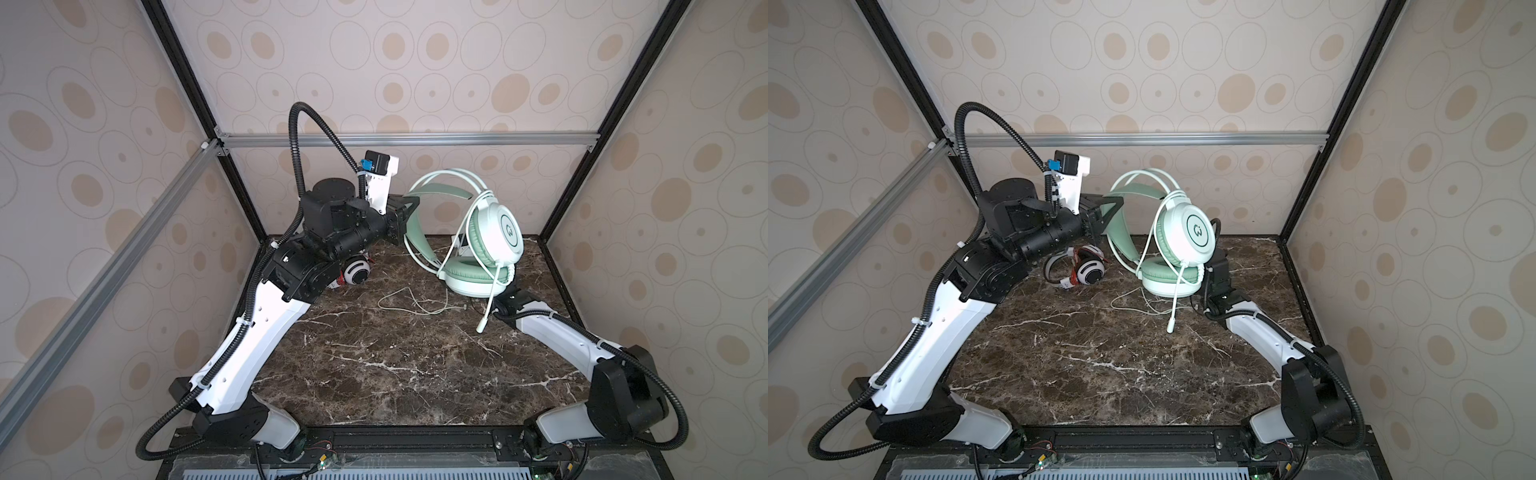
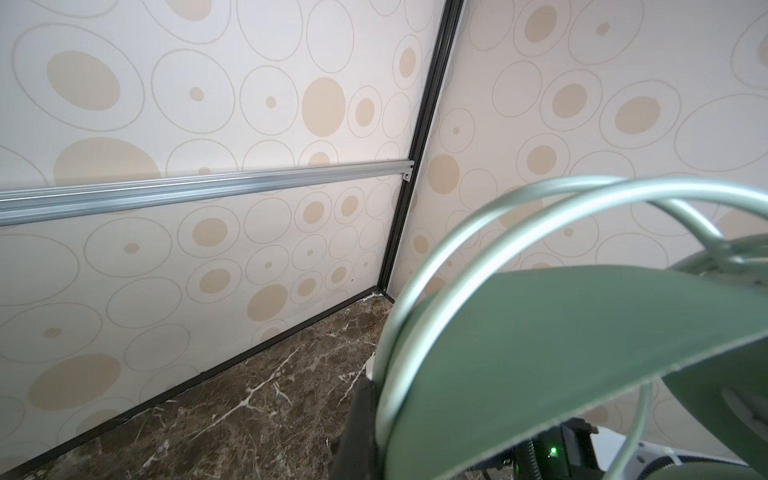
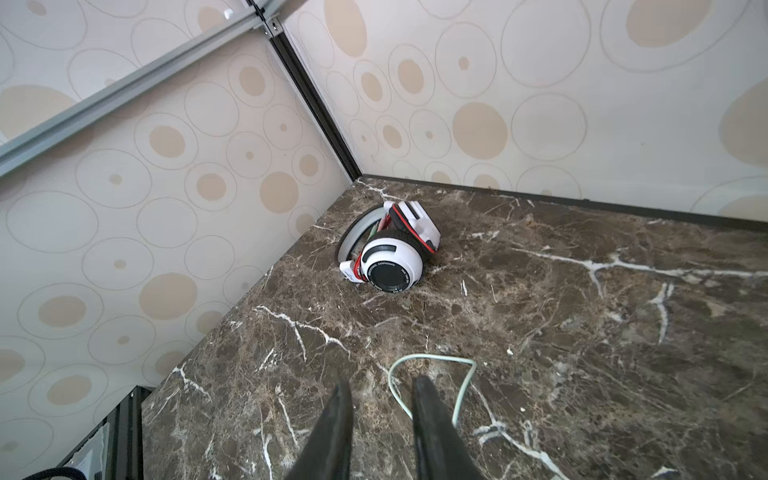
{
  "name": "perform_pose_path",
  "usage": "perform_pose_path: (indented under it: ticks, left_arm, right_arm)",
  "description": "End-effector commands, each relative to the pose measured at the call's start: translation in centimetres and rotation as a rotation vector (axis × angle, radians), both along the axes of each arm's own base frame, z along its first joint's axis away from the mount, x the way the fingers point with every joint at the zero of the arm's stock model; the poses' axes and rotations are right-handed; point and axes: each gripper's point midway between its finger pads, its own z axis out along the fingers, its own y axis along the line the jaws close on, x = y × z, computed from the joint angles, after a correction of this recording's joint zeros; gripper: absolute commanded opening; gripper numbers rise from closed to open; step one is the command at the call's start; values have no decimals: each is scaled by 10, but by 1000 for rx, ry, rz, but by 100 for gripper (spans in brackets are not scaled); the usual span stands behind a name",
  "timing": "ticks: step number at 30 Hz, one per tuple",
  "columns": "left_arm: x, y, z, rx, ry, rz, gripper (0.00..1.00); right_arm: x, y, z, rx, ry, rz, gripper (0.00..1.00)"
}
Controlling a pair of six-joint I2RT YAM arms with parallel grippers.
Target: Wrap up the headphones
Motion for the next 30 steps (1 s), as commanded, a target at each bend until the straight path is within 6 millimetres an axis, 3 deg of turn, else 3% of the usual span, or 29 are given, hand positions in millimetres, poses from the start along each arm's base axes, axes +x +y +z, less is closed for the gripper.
perform_pose_path:
  ticks: [1,19,26,30]
  left_arm:
    - [-10,12,47,-178,-75,3,0]
    - [-9,26,53,-263,-77,32,0]
    - [-2,42,52,-318,-65,100,0]
    - [11,63,54,-398,-43,230,0]
  right_arm:
    - [2,7,-10,53,18,14,28]
    - [13,5,-65,25,101,-32,32]
    - [11,1,-64,18,101,-45,9]
    - [0,-2,-66,-21,112,-51,3]
